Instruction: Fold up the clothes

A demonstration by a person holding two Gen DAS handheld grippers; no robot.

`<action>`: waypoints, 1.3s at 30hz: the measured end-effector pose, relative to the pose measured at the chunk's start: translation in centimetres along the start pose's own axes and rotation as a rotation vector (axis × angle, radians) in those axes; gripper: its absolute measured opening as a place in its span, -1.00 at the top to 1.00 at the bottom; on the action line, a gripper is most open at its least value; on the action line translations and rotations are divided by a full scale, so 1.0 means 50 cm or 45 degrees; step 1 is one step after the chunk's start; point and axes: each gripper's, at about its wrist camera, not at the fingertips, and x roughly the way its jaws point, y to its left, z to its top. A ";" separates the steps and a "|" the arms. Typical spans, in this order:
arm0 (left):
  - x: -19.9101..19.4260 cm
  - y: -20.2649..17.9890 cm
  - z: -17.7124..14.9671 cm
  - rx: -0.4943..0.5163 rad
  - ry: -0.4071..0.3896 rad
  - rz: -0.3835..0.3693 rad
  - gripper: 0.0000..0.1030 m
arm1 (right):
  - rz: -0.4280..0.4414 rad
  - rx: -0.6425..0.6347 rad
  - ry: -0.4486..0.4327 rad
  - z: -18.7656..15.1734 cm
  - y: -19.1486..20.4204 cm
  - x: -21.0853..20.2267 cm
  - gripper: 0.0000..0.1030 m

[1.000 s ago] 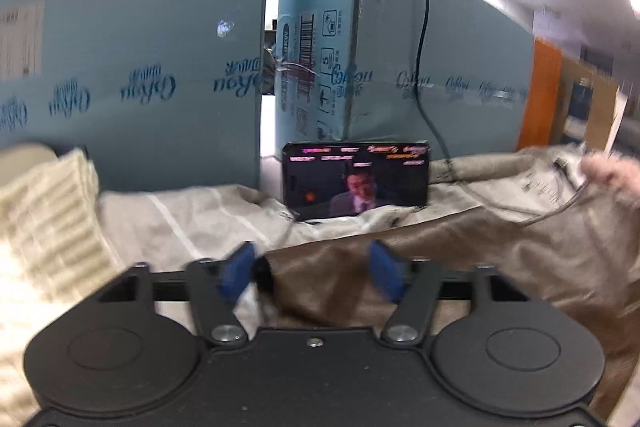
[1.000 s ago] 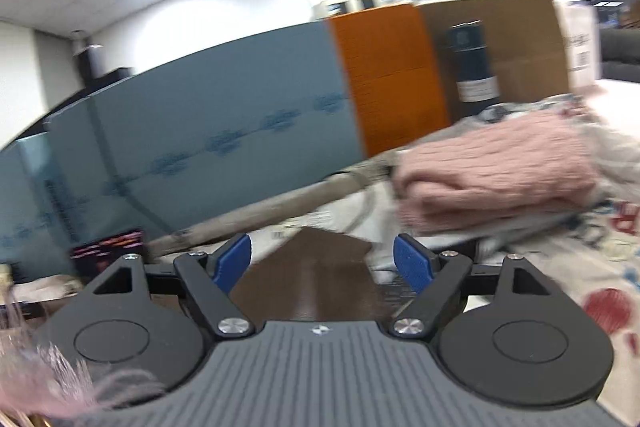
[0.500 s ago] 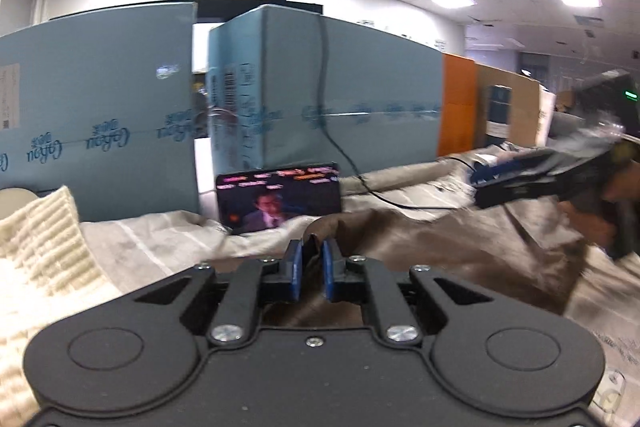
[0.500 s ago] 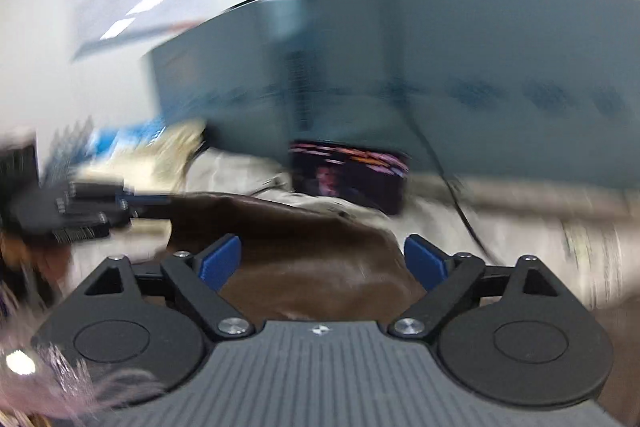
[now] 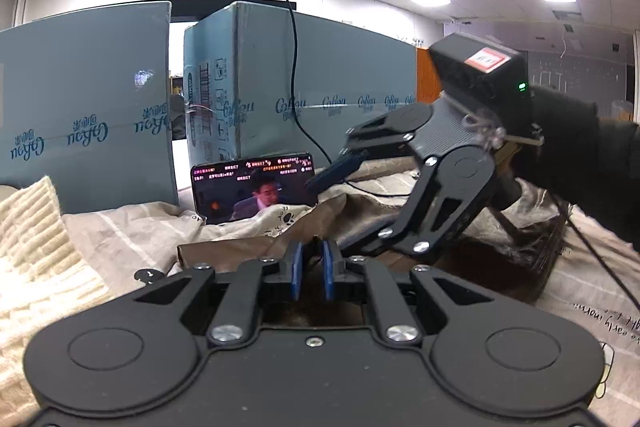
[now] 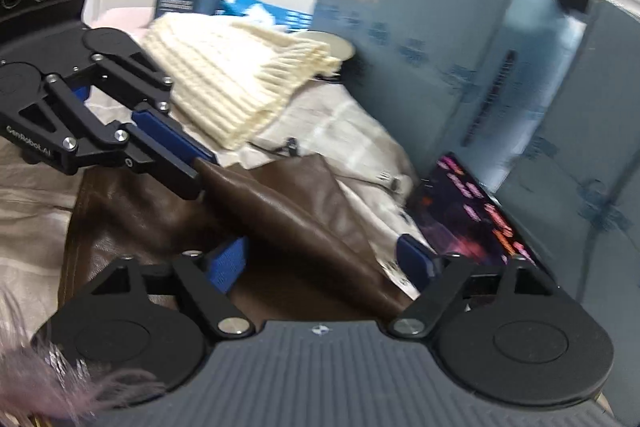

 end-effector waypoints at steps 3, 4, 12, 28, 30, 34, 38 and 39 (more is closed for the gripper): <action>0.001 0.010 -0.002 -0.037 -0.006 0.004 0.76 | 0.075 0.008 0.024 0.002 -0.014 0.014 0.37; 0.001 0.013 -0.002 -0.047 -0.008 0.015 0.74 | 0.085 -0.010 0.033 0.000 -0.011 0.013 0.59; -0.021 0.011 -0.002 -0.005 -0.097 0.074 -0.07 | 0.082 -0.030 -0.007 0.004 0.012 -0.050 0.85; -0.177 -0.050 -0.008 0.303 -0.350 -0.383 0.48 | -0.087 -0.256 -0.012 0.099 0.325 -0.327 0.93; -0.199 -0.055 -0.018 0.305 -0.348 -0.465 0.51 | -0.094 -0.264 0.011 0.102 0.370 -0.347 0.93; -0.236 -0.061 -0.039 0.300 -0.337 -0.613 0.49 | -0.085 -0.226 0.046 0.109 0.450 -0.376 0.93; -0.253 -0.078 -0.071 0.320 -0.226 -0.698 0.44 | -0.055 -0.140 0.083 0.086 0.522 -0.374 0.93; -0.255 -0.079 -0.079 0.327 -0.186 -0.696 0.44 | -0.043 -0.116 0.085 0.079 0.535 -0.367 0.93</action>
